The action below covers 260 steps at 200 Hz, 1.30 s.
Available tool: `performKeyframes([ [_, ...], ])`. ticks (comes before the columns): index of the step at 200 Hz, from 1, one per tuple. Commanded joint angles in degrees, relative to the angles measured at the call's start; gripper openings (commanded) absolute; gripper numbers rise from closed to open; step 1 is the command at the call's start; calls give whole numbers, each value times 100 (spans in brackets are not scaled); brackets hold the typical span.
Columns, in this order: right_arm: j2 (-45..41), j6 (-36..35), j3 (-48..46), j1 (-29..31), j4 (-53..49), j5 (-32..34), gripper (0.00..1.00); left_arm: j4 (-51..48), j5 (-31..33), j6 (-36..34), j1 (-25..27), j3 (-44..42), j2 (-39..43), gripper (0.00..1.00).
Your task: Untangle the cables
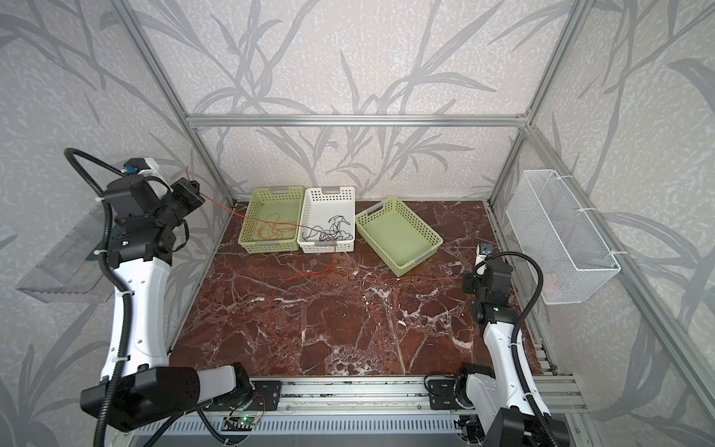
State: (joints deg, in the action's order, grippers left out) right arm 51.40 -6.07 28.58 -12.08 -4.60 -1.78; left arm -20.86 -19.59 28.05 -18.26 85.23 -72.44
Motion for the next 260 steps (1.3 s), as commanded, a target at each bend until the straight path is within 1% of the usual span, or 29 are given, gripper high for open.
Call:
performKeyframes([
  [1, -25, -23, -153, 71, 162, -359, 0, 85, -542, 213, 137, -234, 114, 0],
  [4, -24, -50, -159, 102, 161, -370, 2, 90, -564, 210, 165, -259, 131, 0],
  [12, -16, -120, -162, 216, 186, -421, 12, 62, -604, 195, 252, -312, 167, 0],
  [21, -16, -283, -149, 388, 215, -562, 27, 24, -630, 185, 366, -340, 191, 0],
  [26, -22, -414, -130, 524, 231, -643, 35, 17, -649, 197, 443, -358, 200, 0],
  [31, -39, -551, -116, 701, 240, -696, 42, 13, -671, 196, 511, -361, 206, 0],
  [41, -112, -831, -74, 1116, 242, -564, 55, 6, -690, 246, 669, -353, 217, 0],
  [62, -438, -1335, -48, 1935, 396, -140, 65, 22, -750, 291, 967, -243, 224, 0],
  [74, -629, -1543, -53, 2310, 559, -8, 80, 7, -747, 303, 1113, -143, 238, 0],
  [82, -681, -1626, -63, 2484, 680, 28, 86, -6, -746, 314, 1223, -68, 223, 0],
  [94, -635, -1659, 49, 2632, 678, -95, 87, -17, -787, 332, 1407, 49, 206, 0],
  [102, -548, -1608, 177, 2702, 654, -321, 87, -23, -800, 347, 1539, 132, 182, 0],
  [113, -366, -1495, 349, 2868, 744, -913, 86, -25, -832, 384, 1738, 256, 141, 0],
  [121, -140, -1345, 450, 3048, 991, -1384, 85, -8, -842, 410, 1879, 343, 97, 0],
  [132, 375, -1177, 630, 3397, 1384, -1908, 84, 22, -836, 448, 2083, 452, 52, 0],
  [137, 649, -1165, 759, 3587, 1488, -2025, 84, 37, -831, 465, 2163, 495, 32, 0],
  [153, 1697, -1105, 1295, 4102, 1801, -2002, 82, 116, -799, 540, 2402, 596, -6, 0],
  [166, 2543, -1045, 1792, 4393, 1997, -2010, 81, 194, -808, 619, 2582, 672, -30, 0],
  [179, 3251, -883, 2267, 4536, 2247, -2000, 82, 217, -824, 674, 2761, 813, -87, 0],
  [189, 3697, -619, 2492, 4584, 2595, -1912, 84, 204, -833, 683, 2903, 959, -129, 0],
  [202, 4193, -364, 2772, 4615, 2951, -2037, 85, 208, -822, 689, 3082, 1132, -209, 0],
  [221, 4863, -325, 3312, 4699, 2821, -2251, 85, 227, -792, 697, 3257, 1423, -335, 0],
  [234, 5217, -331, 3555, 4766, 2787, -1974, 85, 217, -801, 694, 3343, 1670, -426, 0],
  [251, 5538, -84, 3726, 4785, 2944, -1430, 84, 183, -809, 675, 3447, 2004, -542, 0],
  [260, 5665, -36, 3844, 4786, 2991, -1473, 84, 175, -817, 676, 3489, 2150, -595, 0],
])
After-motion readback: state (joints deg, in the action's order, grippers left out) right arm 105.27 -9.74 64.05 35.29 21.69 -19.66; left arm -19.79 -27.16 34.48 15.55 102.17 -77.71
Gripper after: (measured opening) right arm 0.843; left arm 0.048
